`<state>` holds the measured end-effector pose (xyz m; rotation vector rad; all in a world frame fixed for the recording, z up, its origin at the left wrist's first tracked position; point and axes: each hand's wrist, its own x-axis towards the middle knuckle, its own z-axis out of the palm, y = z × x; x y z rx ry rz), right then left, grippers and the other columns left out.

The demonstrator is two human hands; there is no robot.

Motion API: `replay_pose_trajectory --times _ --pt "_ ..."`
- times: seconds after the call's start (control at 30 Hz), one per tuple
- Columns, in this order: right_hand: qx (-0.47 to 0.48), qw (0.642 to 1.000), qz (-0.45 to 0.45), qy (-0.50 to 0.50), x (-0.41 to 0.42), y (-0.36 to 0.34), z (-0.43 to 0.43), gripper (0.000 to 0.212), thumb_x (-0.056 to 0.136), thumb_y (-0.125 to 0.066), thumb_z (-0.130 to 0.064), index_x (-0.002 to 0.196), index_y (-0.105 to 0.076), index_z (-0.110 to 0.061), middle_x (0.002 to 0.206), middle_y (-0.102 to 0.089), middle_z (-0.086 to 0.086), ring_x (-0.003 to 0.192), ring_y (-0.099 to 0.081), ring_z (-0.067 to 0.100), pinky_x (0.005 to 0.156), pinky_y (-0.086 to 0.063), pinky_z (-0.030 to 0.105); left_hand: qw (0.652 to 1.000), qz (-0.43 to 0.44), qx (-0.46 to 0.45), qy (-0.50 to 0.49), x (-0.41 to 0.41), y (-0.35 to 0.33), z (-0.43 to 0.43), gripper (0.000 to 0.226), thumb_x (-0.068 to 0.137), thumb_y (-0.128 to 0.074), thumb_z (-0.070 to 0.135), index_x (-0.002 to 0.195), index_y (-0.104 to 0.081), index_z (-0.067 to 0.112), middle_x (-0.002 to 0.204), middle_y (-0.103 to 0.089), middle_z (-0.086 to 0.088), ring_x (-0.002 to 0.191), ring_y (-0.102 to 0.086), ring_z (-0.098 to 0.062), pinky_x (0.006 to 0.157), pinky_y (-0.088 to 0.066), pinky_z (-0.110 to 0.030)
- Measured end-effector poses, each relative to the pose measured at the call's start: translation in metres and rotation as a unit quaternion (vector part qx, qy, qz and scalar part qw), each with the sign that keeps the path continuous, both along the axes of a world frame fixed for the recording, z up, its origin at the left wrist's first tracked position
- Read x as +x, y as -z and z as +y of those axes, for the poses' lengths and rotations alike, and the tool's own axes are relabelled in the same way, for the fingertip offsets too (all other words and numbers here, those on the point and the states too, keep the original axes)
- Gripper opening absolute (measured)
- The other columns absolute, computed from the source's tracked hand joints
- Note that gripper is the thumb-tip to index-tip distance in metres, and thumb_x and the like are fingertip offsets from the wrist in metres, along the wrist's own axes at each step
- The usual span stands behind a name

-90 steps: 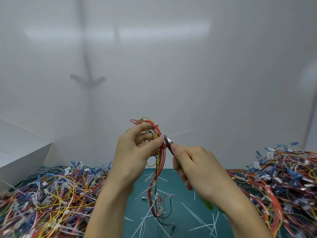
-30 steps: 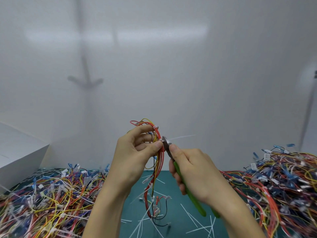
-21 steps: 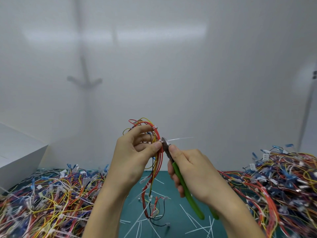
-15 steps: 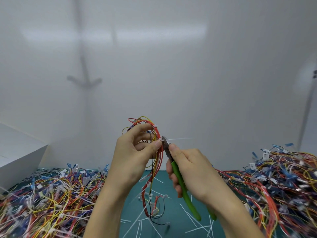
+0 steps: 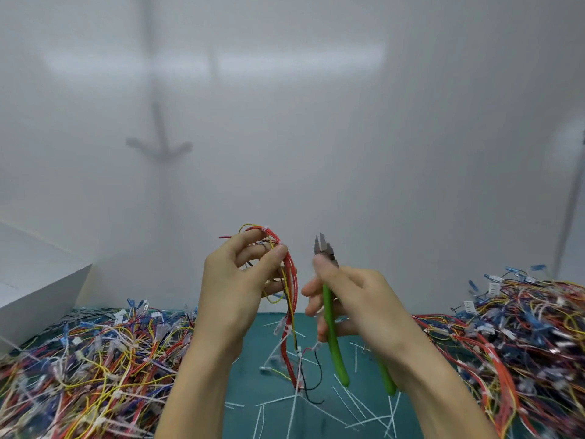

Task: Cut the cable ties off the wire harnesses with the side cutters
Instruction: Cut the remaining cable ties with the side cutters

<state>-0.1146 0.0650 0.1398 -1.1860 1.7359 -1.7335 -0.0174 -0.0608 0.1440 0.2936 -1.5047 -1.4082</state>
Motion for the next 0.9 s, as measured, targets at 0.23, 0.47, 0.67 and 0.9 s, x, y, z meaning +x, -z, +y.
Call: replay_pose_trajectory --times 0.23,0.47,0.67,0.9 --pt "0.033 0.994 0.106 0.019 -0.001 0.004 0.003 0.014 0.078 -0.082 -0.027 0.083 -0.073 -0.018 0.058 -0.064 -0.006 0.055 -0.062 0.011 0.058 -0.057 0.027 0.994 0.032 0.087 0.048 0.002 -0.001 -0.003 0.022 0.085 -0.070 0.000 0.101 -0.066 0.014 0.086 -0.076 -0.010 0.077 -0.074 -0.019 0.059 -0.056 -0.020" --pt "0.021 0.994 0.098 0.043 0.001 0.004 0.000 0.011 0.083 -0.077 -0.022 0.082 -0.071 -0.013 0.065 -0.066 0.005 0.054 -0.062 0.015 0.061 -0.059 0.038 0.992 0.035 0.119 0.030 -0.004 -0.001 0.002 0.036 0.083 -0.074 0.006 0.108 -0.048 0.003 0.096 -0.070 -0.019 0.076 -0.075 -0.024 0.060 -0.058 -0.022" --pt "-0.055 0.996 0.008 0.064 -0.001 0.002 0.001 0.007 0.086 -0.074 -0.010 0.082 -0.070 -0.006 0.063 -0.064 0.012 0.053 -0.060 0.018 0.060 -0.059 0.042 0.989 -0.105 0.037 0.096 0.001 -0.004 0.008 0.038 0.087 -0.066 0.039 0.097 -0.052 0.006 0.086 -0.076 -0.011 0.073 -0.075 -0.023 0.059 -0.058 -0.024" --pt "-0.113 0.985 -0.110 0.068 -0.007 0.001 0.002 0.009 0.089 -0.070 -0.012 0.087 -0.071 -0.003 0.065 -0.065 0.007 0.056 -0.059 0.016 0.061 -0.061 0.033 0.969 -0.208 -0.010 0.134 0.004 -0.004 0.010 0.046 0.086 -0.072 0.038 0.115 -0.041 0.019 0.086 -0.078 -0.004 0.077 -0.075 -0.020 0.069 -0.061 -0.030"
